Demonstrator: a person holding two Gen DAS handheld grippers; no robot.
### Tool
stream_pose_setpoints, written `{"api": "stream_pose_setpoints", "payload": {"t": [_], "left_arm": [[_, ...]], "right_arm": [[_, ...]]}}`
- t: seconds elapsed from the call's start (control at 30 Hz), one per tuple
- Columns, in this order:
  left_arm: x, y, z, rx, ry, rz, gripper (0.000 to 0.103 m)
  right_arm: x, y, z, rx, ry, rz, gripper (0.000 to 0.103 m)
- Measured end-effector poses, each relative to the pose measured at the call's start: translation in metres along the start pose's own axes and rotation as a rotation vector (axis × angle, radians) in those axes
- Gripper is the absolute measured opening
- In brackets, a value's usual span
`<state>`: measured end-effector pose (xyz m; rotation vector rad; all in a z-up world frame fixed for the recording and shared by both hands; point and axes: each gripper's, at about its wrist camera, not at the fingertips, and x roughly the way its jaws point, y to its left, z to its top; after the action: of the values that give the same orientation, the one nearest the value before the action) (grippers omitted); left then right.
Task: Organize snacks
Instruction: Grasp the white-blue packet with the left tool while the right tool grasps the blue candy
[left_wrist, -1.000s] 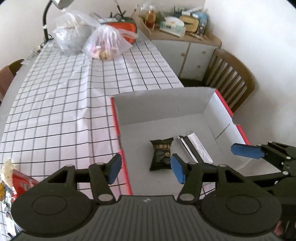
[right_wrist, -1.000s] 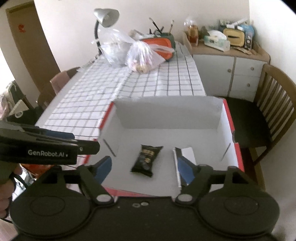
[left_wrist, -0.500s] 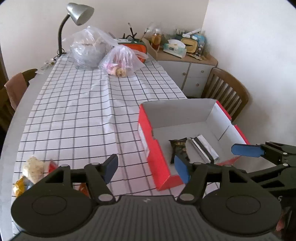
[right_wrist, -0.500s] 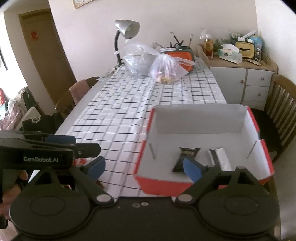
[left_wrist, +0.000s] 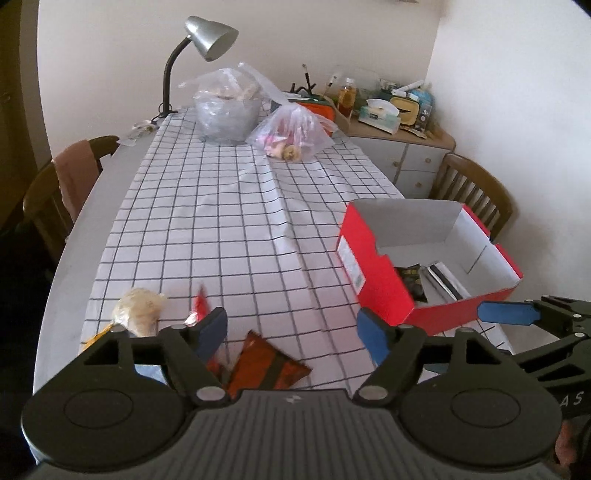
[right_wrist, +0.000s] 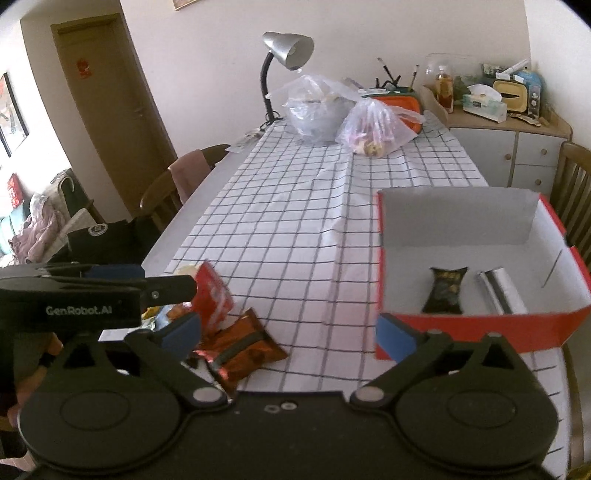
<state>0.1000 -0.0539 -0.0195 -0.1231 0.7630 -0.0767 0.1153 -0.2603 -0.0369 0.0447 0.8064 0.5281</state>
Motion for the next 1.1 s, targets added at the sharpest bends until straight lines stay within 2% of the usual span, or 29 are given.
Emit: {"api": "stream_pose_setpoints", "payload": {"t": [0.2,0.4,0.6,0.93,1.1], "left_arm": [[-0.010,0.042,-0.020,-0.039,0.020,-0.002,0.081],[-0.012,0.081,-0.035,-0.047,0.058,0.048,0.081],[0.001,0.114,-0.049,-0.058,0.121,0.085,0.081],[0.040,0.161,-0.074,-0.143,0.265,0.108,0.081],[0.059,0.173,-0.083,-0.153,0.320,0.110,0.081]], "right_arm": [[0.012,0.028,-0.014,-0.001,0.024,0.005,0.102],[0.026,0.048,-0.026,0.006,0.055,0.003,0.102],[0.044,0.070,-0.037,-0.064,0.084,-0.017,0.102],[0.088,0.106,-0.061,-0.202,0.186,0.036,0.093],[0.119,0.125,-0.072,-0.268,0.238,0.057,0.083]]}}
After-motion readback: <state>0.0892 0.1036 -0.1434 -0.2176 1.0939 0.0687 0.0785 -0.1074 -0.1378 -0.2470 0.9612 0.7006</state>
